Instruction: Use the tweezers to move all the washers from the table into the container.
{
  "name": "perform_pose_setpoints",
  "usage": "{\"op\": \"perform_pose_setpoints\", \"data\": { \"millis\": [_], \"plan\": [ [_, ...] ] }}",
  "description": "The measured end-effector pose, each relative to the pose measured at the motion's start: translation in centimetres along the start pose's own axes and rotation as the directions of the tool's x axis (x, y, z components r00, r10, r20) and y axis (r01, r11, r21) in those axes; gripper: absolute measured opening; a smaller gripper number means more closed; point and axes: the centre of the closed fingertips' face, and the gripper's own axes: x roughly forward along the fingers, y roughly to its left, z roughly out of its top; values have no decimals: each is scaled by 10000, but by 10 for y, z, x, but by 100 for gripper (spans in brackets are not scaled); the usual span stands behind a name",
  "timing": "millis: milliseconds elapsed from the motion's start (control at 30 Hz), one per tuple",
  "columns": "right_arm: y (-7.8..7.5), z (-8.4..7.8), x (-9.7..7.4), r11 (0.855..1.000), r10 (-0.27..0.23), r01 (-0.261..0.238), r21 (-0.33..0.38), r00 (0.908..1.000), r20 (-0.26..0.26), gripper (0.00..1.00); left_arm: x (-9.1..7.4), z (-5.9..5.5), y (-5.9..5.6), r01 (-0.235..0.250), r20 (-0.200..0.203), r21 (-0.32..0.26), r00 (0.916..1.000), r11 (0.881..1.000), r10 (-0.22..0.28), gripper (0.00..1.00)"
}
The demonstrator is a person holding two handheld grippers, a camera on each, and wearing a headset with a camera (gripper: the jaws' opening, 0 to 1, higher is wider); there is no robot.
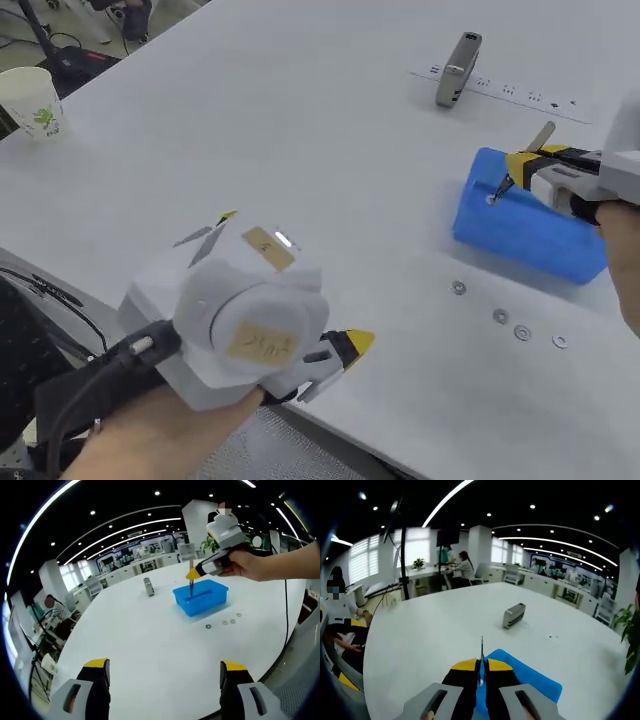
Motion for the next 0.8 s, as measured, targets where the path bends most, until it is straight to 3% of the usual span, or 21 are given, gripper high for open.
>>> {"op": "perform_pose_setpoints", "data": {
  "millis": [167,267,800],
  "plan": [
    [3,-13,13,10000,-2,2,-8,9997,-234,1,-1,4,-2,82,193,-27,9998,10000,-81,94],
    [5,-18,16,10000,-6,6,0,9995,-315,1,0,1,-1,49,81,-4,10000,10000,-49,94],
    [12,-32,17,9989,-214,233,395,9986,-481,1,1,-1,1,-82,-22,115,10000,9999,82,92]
  ]
}}
